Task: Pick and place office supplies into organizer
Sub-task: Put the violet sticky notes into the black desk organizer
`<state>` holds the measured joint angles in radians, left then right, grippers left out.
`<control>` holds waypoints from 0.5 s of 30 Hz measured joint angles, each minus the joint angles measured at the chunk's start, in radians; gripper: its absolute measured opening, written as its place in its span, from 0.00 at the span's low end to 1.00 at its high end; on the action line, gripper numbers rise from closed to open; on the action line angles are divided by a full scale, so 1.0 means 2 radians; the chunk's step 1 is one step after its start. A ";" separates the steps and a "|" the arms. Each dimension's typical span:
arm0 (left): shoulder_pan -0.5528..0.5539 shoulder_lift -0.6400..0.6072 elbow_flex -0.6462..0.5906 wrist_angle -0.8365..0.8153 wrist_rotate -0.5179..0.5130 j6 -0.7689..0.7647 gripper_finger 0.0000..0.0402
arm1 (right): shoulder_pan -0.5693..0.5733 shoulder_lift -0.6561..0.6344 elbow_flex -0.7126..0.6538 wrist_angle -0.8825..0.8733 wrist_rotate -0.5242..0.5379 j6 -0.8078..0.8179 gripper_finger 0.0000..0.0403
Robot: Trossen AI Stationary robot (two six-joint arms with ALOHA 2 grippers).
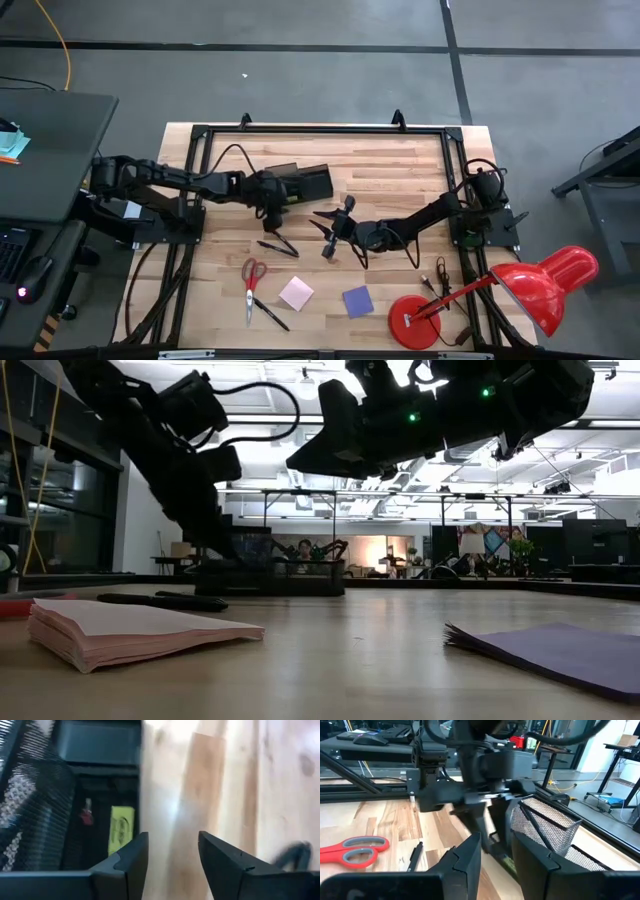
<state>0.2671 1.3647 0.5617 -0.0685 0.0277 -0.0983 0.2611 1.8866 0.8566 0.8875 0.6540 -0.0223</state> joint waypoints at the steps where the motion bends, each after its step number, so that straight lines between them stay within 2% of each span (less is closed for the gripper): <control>1: -0.008 0.000 0.000 -0.001 -0.005 0.002 0.38 | 0.000 0.000 0.000 -0.001 0.000 0.000 0.26; 4: -0.029 0.001 -0.001 -0.004 -0.044 0.003 0.36 | 0.000 0.000 0.000 -0.004 0.000 0.002 0.26; 9: -0.057 0.000 -0.001 -0.007 -0.140 0.001 0.33 | -0.001 0.000 0.000 -0.007 -0.001 0.006 0.26; 15: -0.105 -0.019 -0.001 0.011 -0.142 -0.015 0.31 | -0.002 0.000 0.000 -0.017 -0.002 0.010 0.26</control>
<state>0.0571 1.3275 0.5606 -0.0474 -0.2556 -0.1274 0.2569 1.8866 0.8566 0.8537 0.6506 -0.0032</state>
